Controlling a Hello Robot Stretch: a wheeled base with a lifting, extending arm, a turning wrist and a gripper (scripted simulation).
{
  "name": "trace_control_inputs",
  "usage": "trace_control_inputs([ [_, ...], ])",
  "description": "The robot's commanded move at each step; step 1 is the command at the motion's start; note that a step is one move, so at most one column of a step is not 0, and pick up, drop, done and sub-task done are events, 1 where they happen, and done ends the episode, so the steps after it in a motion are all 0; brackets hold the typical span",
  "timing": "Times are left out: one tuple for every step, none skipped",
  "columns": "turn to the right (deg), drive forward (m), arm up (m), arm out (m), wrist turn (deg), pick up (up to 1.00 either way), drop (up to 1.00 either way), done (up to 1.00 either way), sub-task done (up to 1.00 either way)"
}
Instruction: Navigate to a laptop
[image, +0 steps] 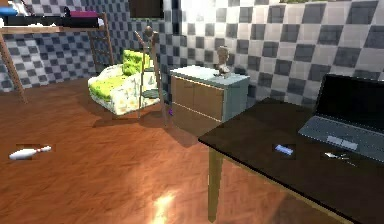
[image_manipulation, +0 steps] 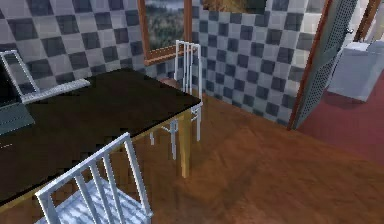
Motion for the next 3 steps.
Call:
trace_control_inputs([
  [6.0, 0.0, 0.0, 0.0, 0.0, 0.0, 0.0, 0.0, 0.0],
  [0.0, 0.55, 0.0, 0.0, 0.0, 0.0, 0.0, 0.0, 0.0],
  [45.0, 0.0, 0.0, 0.0, 0.0, 0.0, 0.0, 0.0, 0.0],
])
